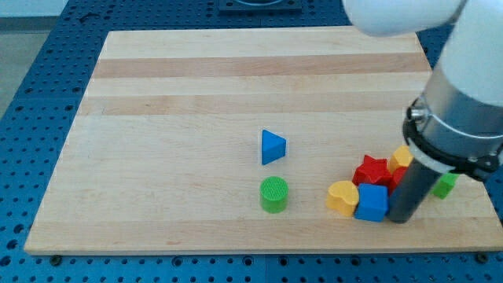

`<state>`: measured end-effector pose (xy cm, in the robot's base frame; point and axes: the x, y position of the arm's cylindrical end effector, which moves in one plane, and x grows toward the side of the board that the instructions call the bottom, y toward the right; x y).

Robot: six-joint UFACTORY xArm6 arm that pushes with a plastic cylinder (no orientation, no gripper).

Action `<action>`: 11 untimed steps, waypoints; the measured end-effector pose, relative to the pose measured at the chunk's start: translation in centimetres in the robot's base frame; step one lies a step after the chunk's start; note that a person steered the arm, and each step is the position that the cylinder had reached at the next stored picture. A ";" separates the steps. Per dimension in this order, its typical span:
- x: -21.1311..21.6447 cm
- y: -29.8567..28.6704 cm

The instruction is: Push green star and red circle along with red star towards yellow heart

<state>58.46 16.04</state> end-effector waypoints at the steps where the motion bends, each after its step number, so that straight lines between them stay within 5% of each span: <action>1: 0.0 -2.4; 4: -1.1 -6.9; 7: 0.8 13.8; 8: -3.7 15.1; 9: -6.1 13.0; 11: -0.7 7.7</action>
<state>57.81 23.75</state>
